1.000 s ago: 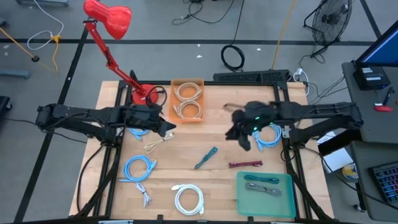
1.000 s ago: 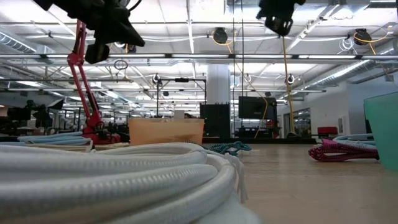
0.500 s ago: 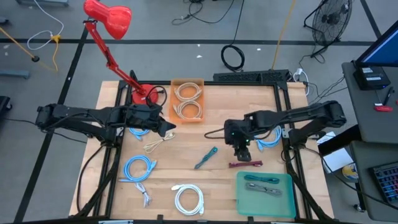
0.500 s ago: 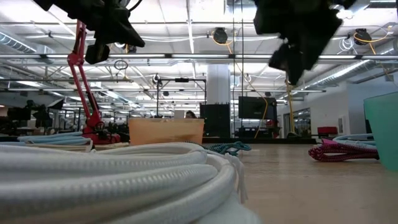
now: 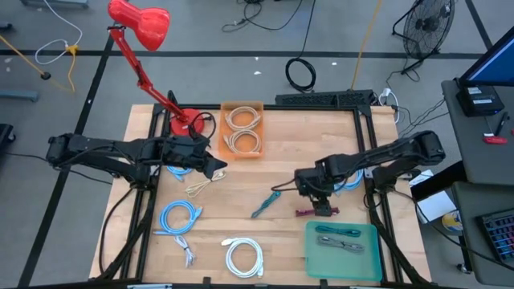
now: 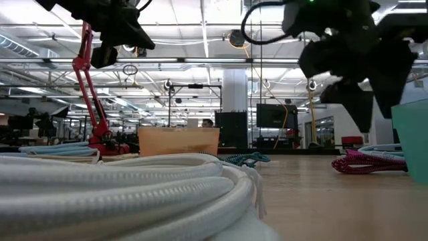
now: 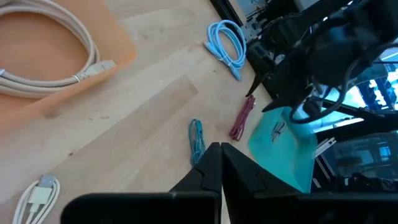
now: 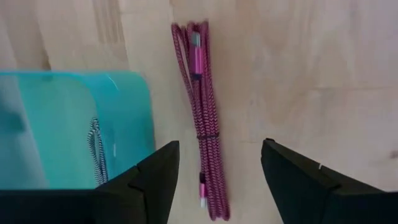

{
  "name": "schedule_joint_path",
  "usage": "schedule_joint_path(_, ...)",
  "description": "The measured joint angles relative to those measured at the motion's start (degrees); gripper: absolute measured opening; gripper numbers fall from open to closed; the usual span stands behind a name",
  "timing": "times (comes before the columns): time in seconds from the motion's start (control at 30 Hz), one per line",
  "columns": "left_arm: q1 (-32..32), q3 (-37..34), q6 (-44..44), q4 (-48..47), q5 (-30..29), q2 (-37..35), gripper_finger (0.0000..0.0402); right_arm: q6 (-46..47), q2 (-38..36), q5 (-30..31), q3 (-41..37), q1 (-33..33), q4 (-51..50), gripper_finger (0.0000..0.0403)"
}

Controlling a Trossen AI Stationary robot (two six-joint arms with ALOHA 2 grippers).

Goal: Pick & Place USB Port
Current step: Put the top left light blue wire cable into the orange bin

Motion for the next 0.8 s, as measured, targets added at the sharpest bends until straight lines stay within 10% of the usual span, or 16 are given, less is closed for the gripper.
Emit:
schedule_joint_path(0.3, 0.30, 0.00, 0.87, -2.23, -0.65, 0.00, 0.0019, 5.99, 0.01, 0.05, -3.13, 1.93, 11.35, 0.0219)
schedule_joint_path(0.8, 0.98, 0.04, 1.99, -49.72, 2.39, 0.15, 0.0046, 11.29, -0.01, 0.36, -3.13, -3.20, 24.04, 0.0219)
